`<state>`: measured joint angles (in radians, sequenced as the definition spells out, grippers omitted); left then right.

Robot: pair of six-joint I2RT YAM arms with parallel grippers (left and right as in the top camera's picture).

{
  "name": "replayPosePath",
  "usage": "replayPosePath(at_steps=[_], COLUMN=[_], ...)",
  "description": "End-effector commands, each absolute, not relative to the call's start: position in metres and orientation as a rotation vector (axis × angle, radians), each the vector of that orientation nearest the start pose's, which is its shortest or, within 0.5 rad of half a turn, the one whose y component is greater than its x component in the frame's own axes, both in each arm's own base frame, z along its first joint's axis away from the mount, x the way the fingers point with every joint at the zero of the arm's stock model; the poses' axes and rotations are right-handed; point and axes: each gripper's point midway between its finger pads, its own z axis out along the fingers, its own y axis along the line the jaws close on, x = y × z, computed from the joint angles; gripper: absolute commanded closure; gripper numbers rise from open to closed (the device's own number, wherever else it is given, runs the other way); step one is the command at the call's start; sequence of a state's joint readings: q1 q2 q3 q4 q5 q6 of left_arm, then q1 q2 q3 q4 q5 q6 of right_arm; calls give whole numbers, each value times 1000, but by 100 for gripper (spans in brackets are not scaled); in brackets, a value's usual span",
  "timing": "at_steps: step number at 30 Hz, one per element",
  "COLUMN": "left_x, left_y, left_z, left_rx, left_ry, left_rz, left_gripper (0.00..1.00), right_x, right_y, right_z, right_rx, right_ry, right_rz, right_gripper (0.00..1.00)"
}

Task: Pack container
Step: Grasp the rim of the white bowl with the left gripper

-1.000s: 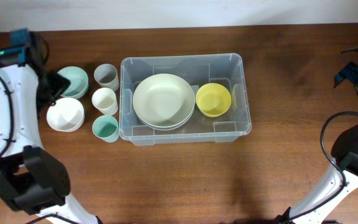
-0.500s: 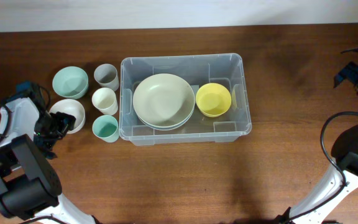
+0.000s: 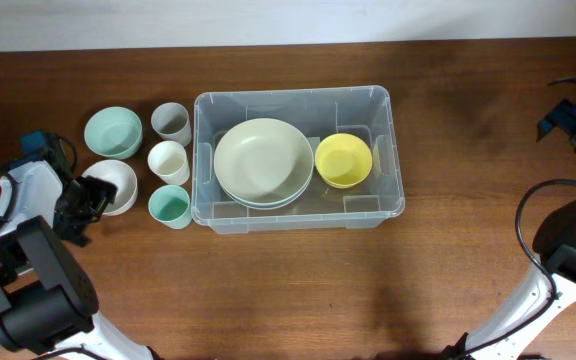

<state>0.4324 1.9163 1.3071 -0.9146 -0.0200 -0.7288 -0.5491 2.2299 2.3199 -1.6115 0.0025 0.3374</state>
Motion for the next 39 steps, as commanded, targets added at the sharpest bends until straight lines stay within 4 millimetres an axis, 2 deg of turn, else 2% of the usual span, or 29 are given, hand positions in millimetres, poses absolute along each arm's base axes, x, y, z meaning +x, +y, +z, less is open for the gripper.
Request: replayPosePath(at_steps=[1,2,5,14,17,24,31,36,39], left_x=[325,325,327,333,333,332,328,320,307], left_y=[149,148,147,139,139,139,140,152,165], left_z=[31,31,31,32,32,32,31,31,33], left_rx=[-1677,-1677,-1676,-1669,-1669,-1672,-1683,-1732,-1807], left_ry=[2581,2581,2580,2578,2578,2582,2592,2564,2536], left_rz=[-30,-38,-52,-143,-145,-142,-121,-98,-91], left_gripper=[33,39,43,81,84,99,99,99,99], right_x=[366,366,366,366,366,366,366,366,366], right_y=[-226,-226,-226,-226,-226,-226,-226,-226,-226], right_z=[170,170,170,170,170,170,170,170,170], right_rx=[1322,1322,1322,1322,1322,1322,1322,1322,1322], right_ry=[2766,2766,2766,2766,2766,2766,2766,2766,2766], right_rz=[-18,-18,-18,-18,-18,-18,-18,-18,-18], right_gripper=[1,1,1,1,1,1,1,1,1])
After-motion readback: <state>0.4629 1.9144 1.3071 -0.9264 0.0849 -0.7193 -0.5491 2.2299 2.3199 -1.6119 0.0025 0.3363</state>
